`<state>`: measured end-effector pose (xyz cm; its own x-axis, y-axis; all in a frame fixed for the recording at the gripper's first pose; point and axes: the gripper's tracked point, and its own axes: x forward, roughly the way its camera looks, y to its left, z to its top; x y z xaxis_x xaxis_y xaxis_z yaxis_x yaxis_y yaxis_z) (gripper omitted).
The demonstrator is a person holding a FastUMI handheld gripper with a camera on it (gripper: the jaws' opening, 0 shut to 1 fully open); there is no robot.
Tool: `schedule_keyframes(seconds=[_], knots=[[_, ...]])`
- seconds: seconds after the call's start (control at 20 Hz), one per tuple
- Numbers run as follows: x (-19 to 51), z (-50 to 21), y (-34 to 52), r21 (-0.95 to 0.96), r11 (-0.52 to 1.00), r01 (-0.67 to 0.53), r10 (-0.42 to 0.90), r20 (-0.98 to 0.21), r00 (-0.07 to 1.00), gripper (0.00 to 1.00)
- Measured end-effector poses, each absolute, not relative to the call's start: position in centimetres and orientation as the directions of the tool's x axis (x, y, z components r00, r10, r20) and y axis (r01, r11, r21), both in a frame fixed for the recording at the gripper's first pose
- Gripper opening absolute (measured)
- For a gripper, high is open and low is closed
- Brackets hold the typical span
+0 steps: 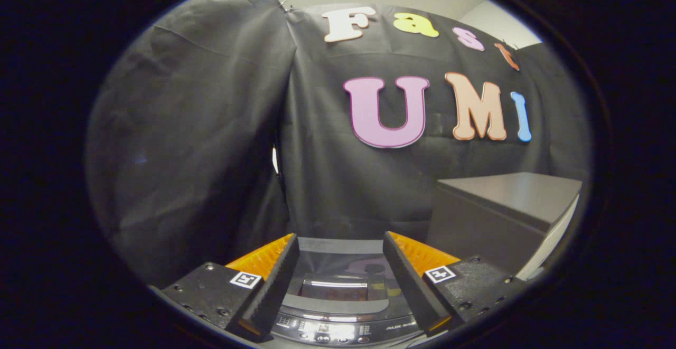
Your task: Put the clothes into the washing machine and then close the washing machine lid.
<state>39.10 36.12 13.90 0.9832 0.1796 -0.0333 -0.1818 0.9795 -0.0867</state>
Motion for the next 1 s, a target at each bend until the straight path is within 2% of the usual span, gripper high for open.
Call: schedule_keyframes(seconds=[0.25,0.5,0.8,1.0], knots=[[36.0,18.0,34.0,-0.100,0.984,-0.148,0.147,-0.011,0.989,0.97],[31.8,22.4,32.3,-0.098,0.985,-0.139,0.146,0.060,0.987,0.97],[27.5,25.3,30.6,-0.160,0.978,-0.135,0.157,0.133,0.979,0.97],[25.6,25.3,28.4,-0.133,0.982,-0.132,0.152,0.158,0.976,0.97]])
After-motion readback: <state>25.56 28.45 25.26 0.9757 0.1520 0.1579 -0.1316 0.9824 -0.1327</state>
